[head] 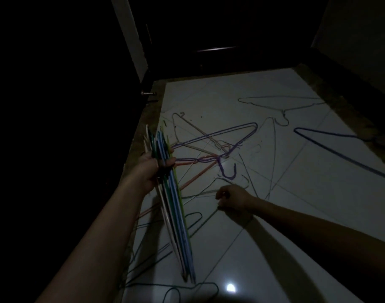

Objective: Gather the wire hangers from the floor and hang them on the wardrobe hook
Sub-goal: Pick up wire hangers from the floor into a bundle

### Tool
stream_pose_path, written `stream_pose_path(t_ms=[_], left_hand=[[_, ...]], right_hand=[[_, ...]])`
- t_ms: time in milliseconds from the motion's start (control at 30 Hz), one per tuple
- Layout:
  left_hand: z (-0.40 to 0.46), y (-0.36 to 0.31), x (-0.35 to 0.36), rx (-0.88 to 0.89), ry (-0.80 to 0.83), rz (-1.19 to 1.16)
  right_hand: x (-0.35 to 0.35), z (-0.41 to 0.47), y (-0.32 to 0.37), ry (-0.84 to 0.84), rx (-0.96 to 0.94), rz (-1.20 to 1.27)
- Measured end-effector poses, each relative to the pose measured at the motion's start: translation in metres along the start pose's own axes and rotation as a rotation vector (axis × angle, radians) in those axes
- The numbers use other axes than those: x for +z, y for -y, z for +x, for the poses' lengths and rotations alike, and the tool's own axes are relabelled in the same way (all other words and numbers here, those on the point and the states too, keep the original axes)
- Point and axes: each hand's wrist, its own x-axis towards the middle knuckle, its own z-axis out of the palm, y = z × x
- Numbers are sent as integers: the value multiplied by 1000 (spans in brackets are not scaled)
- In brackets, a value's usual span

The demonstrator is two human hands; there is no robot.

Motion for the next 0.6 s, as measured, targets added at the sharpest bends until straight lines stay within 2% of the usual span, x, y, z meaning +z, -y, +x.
stream_pose_path(t_ms=[167, 433, 600], left_hand=[[-4, 7, 5, -26, -6, -32], [-5, 8, 9, -61, -6, -48], [-10, 5, 13, -68, 7, -28]], right_hand=[[-22, -14, -34, -61, 94, -119], [-21, -32, -38, -103, 36, 13], [-4, -20, -24, -133, -78, -221]])
